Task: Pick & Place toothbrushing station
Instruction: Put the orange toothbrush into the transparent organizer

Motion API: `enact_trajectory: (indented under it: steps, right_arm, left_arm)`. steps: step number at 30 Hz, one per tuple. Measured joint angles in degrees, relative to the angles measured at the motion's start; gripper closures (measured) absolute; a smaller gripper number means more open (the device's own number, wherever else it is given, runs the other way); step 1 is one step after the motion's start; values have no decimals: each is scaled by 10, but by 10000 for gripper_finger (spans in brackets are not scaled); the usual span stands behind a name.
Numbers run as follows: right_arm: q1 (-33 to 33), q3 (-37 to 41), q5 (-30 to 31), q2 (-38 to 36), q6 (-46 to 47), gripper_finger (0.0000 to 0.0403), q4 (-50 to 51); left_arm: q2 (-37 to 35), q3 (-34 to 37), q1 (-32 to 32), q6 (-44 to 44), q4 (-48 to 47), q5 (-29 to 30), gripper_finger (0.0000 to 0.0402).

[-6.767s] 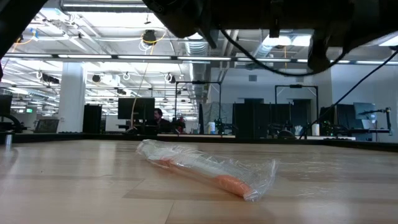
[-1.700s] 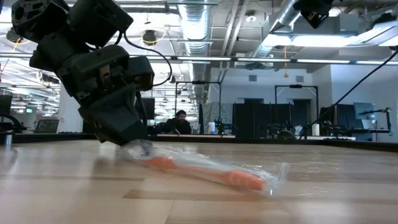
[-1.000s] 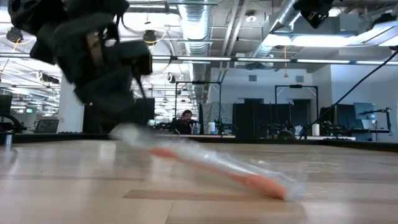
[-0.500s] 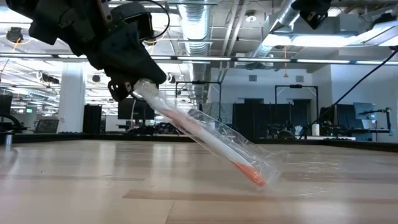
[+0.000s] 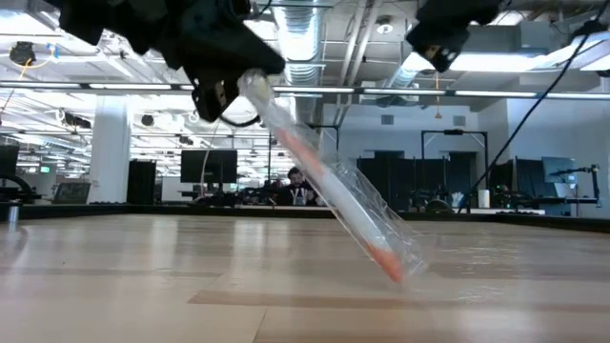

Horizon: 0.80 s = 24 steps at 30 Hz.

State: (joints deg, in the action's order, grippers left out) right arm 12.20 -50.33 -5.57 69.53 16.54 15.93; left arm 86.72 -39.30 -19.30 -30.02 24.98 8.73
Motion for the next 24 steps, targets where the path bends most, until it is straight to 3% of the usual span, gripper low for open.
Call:
enact_trajectory:
  steps: [14,24]
  right_arm:
    - [1,0,-122,150,5,294,-167]
    - [7,0,-141,216,34,294,-274]
  left_arm:
    - [0,-5,-2,11,12,8,401]
    - [0,-5,-2,11,13,10,401]
